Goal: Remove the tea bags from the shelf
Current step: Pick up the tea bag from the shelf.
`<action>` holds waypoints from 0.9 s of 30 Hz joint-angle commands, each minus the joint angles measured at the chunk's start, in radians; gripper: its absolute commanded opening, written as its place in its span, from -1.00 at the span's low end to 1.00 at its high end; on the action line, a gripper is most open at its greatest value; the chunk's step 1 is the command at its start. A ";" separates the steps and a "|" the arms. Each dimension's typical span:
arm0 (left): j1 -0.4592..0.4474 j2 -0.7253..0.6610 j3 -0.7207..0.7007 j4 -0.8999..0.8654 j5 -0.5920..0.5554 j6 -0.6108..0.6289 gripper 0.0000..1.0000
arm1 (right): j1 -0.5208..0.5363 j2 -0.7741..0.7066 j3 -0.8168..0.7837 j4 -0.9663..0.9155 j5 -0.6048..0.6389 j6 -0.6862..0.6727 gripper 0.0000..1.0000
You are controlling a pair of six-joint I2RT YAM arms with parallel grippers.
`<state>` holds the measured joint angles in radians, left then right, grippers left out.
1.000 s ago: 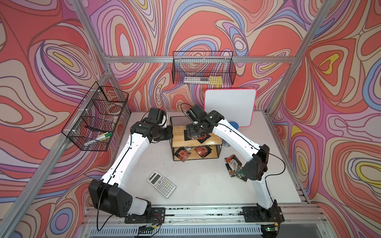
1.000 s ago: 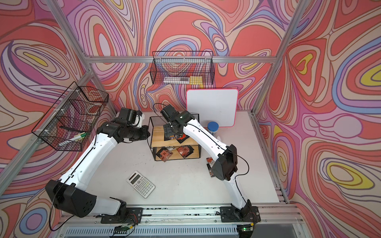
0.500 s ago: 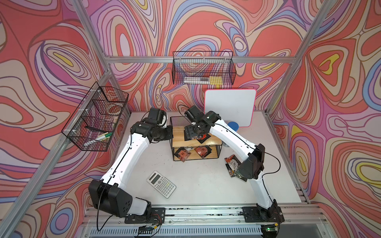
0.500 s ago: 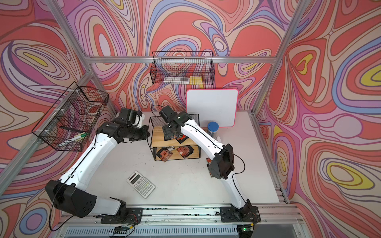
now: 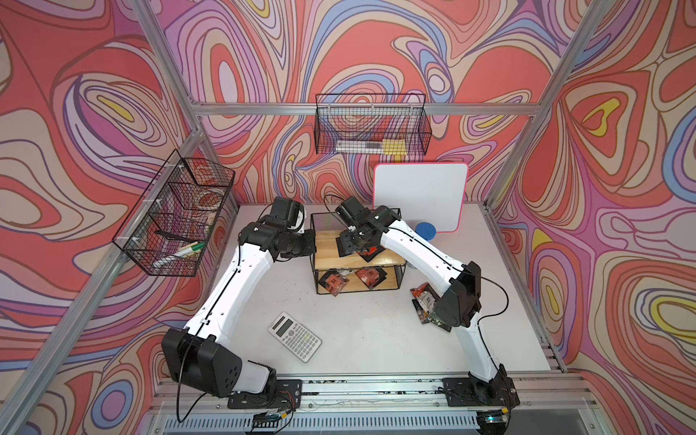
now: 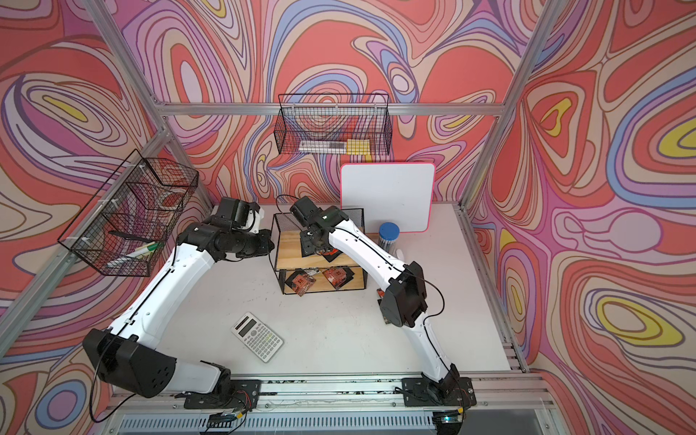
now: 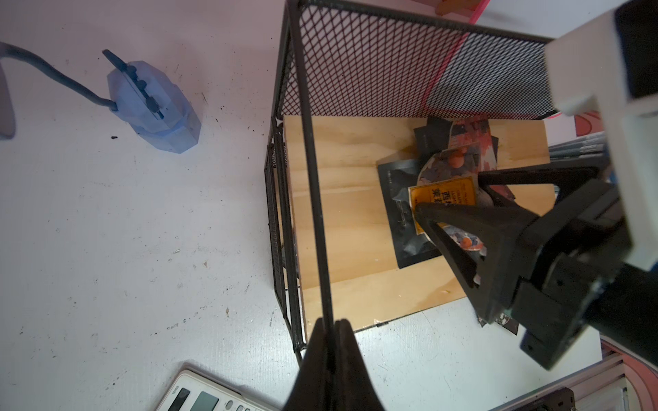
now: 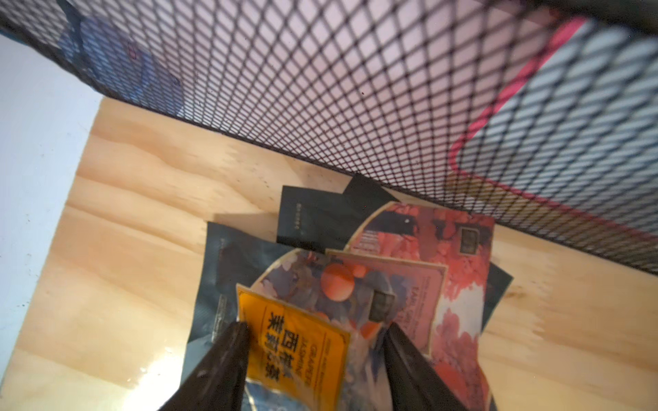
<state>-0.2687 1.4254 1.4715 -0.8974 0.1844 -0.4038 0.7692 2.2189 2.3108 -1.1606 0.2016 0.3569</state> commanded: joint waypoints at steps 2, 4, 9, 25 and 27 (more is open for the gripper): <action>0.000 0.012 0.018 -0.010 -0.001 0.002 -1.00 | -0.001 -0.010 -0.022 -0.034 0.006 0.005 -0.01; 0.000 0.011 0.018 -0.011 -0.001 0.002 -1.00 | -0.002 -0.010 -0.015 -0.039 0.008 0.009 -0.10; 0.000 0.010 0.016 -0.014 -0.003 0.004 -1.00 | -0.001 -0.017 -0.001 -0.042 0.005 0.017 -0.23; 0.000 0.003 0.013 -0.015 -0.004 0.004 -1.00 | -0.002 -0.052 0.088 -0.047 -0.039 0.049 -0.58; 0.000 0.002 0.012 -0.015 -0.004 0.004 -1.00 | -0.002 -0.059 0.091 -0.044 -0.048 0.056 -0.61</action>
<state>-0.2687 1.4254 1.4715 -0.8974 0.1841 -0.4038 0.7692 2.2120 2.3768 -1.1950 0.1745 0.3916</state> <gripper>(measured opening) 0.089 0.205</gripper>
